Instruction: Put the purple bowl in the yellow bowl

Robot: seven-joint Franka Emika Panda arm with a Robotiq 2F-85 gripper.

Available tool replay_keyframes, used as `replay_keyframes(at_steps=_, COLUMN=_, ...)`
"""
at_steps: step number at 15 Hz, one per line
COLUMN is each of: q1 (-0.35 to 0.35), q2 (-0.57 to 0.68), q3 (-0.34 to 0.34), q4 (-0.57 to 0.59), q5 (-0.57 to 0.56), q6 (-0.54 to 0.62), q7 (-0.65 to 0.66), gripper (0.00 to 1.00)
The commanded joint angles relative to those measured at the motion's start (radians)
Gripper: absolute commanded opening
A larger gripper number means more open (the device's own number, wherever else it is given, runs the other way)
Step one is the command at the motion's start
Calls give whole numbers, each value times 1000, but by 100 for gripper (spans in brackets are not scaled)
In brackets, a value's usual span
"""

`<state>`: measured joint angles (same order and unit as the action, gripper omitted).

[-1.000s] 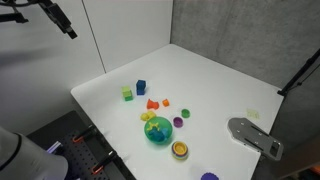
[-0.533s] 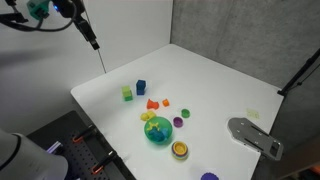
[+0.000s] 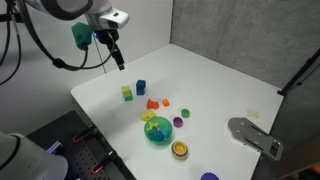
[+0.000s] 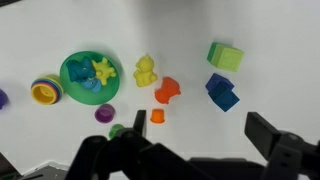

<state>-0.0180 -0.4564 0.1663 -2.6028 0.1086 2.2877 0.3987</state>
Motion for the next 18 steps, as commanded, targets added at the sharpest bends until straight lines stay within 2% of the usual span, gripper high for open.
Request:
replay_keyframes(at_steps=1, q1=-1, q2=132, q3=-60, q4=31, q5=11, q6=77, q7=-71, gripper=100)
replay_keyframes(at_steps=5, q1=17, q2=256, q3=-119, q4=70, q5=31, q6=118, q7=-199, gripper=100)
replay_keyframes(at_steps=7, q1=18, q2=280, q3=-130, q4=88, q5=29, q6=107, q7=-236, gripper=100)
replay_keyframes(at_steps=8, q1=11, q2=246, q3=-119, q4=46, q5=3, q6=120, q7=-184, gripper=100)
replay_keyframes(at_steps=12, q1=13, q2=263, q3=-122, q4=51, q5=3, q6=120, q7=-189, gripper=100)
replay_keyframes(at_steps=18, q1=-7, q2=389, q3=-129, q4=107, q5=-37, q6=239, q7=-153, gripper=100)
